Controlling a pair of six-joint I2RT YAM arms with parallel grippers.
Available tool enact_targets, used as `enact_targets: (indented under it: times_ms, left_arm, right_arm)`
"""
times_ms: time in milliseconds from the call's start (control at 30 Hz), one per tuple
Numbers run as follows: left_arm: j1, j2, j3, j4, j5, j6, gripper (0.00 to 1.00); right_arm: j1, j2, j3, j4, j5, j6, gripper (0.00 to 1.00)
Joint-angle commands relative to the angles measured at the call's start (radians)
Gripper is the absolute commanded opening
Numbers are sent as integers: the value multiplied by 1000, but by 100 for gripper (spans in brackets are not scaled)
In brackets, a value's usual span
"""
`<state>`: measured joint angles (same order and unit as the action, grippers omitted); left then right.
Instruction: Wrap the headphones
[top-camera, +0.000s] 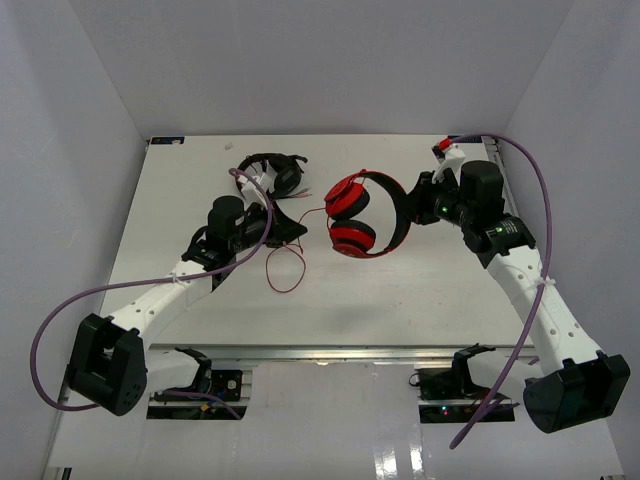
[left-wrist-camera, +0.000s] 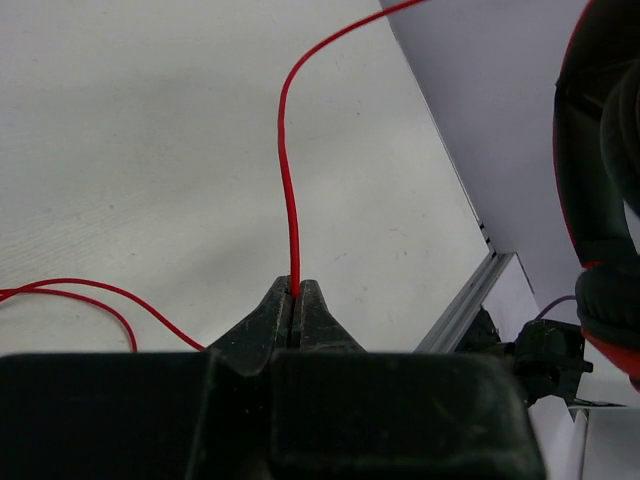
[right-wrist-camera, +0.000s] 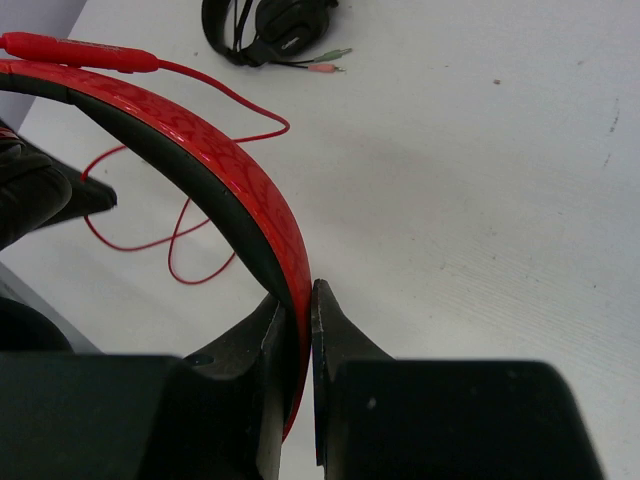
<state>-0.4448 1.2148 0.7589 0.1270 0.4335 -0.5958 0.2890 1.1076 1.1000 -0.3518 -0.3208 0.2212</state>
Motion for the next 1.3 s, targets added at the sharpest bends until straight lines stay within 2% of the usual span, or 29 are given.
enact_targets:
  times_ms: [0, 167, 367, 633, 867, 1267]
  left_arm:
    - [-84, 22, 0, 46, -24, -22, 0]
    - [-162, 43, 11, 45, -97, -21, 0]
    - [-258, 37, 15, 44, -172, -21, 0]
    - [-324, 70, 53, -29, -151, -31, 0]
    - [-411, 112, 82, -80, -154, -37, 0]
    - [-551, 299, 280, -164, -187, -2, 0]
  right_arm:
    - [-4, -7, 11, 185, 144, 190, 8]
    - [-2, 31, 16, 216, 247, 240, 8]
    - [-2, 66, -25, 250, 447, 243, 8]
    - [11, 89, -99, 316, 587, 172, 8]
    - [16, 112, -150, 361, 633, 155, 8]
    - [21, 144, -172, 401, 674, 133, 8]
